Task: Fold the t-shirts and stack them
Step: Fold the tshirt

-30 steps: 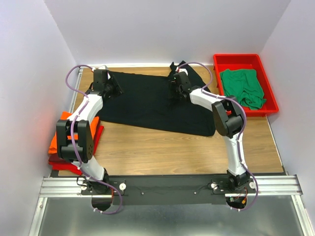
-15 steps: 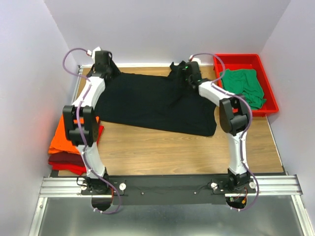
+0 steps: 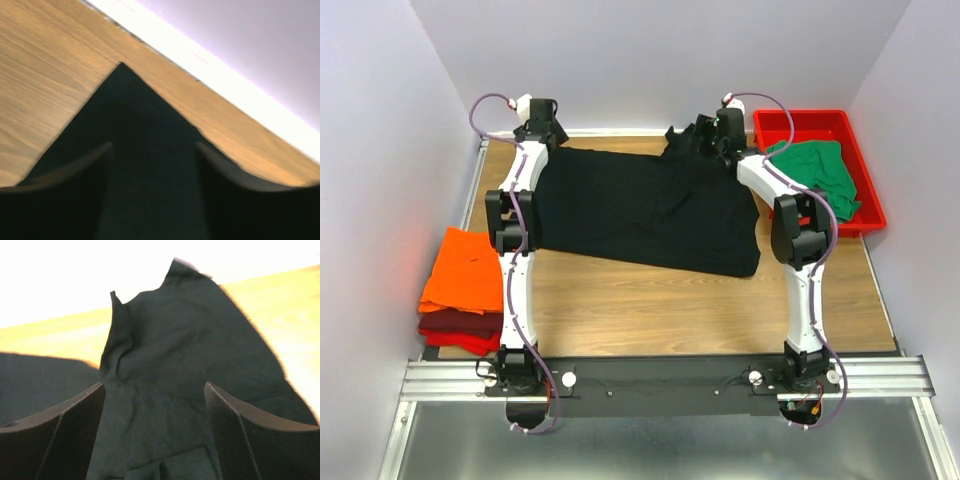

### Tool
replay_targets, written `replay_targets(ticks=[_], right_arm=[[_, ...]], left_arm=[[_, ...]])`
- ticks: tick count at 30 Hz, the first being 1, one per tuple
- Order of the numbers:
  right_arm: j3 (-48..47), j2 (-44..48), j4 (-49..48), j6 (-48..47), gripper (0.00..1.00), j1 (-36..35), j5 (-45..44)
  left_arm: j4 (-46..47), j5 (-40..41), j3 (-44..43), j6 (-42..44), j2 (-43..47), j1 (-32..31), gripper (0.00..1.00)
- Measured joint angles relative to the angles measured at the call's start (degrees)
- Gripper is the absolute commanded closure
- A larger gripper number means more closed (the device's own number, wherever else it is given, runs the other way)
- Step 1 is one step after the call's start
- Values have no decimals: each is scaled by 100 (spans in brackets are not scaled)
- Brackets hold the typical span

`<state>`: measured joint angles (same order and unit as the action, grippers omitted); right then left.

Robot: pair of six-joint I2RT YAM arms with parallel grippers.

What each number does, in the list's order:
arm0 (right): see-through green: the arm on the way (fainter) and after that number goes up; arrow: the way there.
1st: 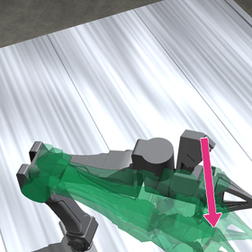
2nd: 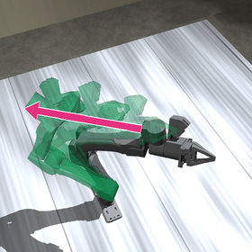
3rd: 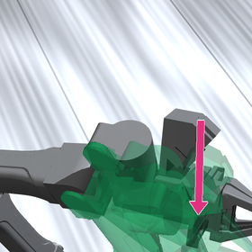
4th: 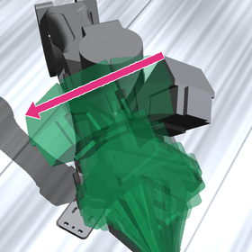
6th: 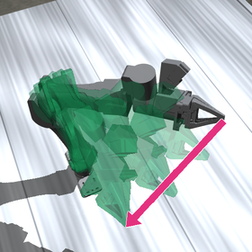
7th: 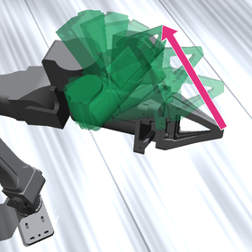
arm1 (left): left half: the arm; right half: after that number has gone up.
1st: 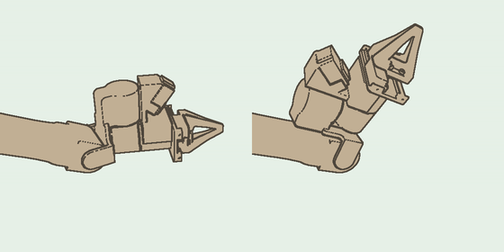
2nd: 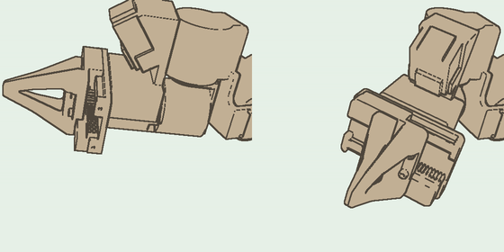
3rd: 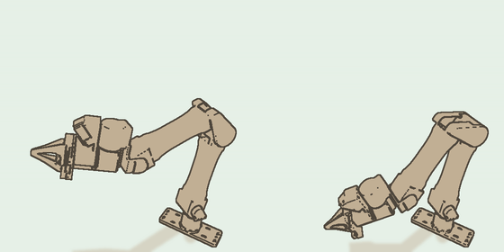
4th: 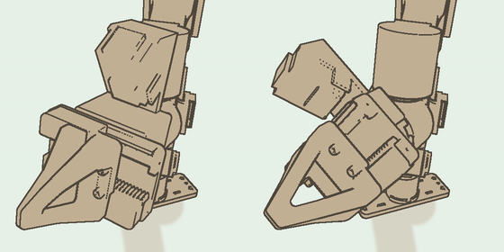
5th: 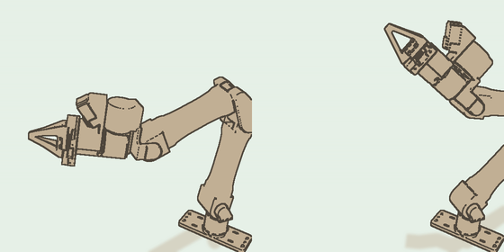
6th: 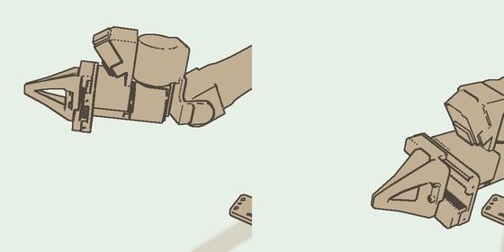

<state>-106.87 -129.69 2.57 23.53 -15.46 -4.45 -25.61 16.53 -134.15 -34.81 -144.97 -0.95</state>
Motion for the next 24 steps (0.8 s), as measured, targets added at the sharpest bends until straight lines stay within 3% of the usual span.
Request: replay_targets(ticks=[15, 24], right_arm=[[63, -341, -232, -28, 13, 24, 337], [1283, 319, -190, 173, 13, 131, 603]], left_arm=[[457, -269, -304, 94, -256, 588, 14], [667, -879, 293, -92, -170, 575, 14]])
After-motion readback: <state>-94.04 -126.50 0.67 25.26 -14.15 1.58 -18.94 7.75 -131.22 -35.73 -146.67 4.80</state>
